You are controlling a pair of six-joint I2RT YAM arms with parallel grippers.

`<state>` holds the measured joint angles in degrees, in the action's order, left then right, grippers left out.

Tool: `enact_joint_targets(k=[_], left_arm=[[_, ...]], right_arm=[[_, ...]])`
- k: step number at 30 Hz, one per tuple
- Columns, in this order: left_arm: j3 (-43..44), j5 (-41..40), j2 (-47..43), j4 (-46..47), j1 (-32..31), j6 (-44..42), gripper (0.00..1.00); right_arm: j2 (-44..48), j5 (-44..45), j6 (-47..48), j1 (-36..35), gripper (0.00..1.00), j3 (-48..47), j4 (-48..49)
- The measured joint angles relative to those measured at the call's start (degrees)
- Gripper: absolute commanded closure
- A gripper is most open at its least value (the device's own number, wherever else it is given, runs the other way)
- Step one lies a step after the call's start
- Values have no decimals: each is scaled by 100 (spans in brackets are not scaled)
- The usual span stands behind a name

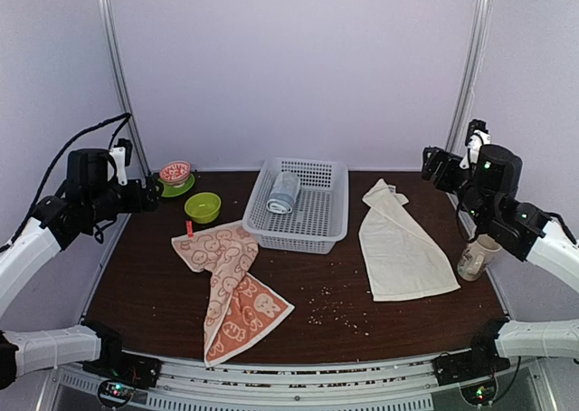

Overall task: Roll the towels
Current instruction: Move the bin to the center of the board.

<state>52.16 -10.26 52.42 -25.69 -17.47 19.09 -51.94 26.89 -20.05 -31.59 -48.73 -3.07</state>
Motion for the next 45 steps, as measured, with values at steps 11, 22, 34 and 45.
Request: enact_joint_targets(k=[11,22,34,45], left_arm=[[-83,24,-4,278,-15,144,2],[-442,85,-98,520,-22,339,4],[-197,267,542,271,-22,393,10],[-90,1172,1414,120,-22,713,27]], right_arm=[[-396,-251,-96,-391,4,-562,-802],[-1685,-1001,-1598,-1497,20,411,-1427],[-2667,-1298,-2577,-1499,31,691,-1491],[-3403,-1961,-2841,-1497,40,4,-780]])
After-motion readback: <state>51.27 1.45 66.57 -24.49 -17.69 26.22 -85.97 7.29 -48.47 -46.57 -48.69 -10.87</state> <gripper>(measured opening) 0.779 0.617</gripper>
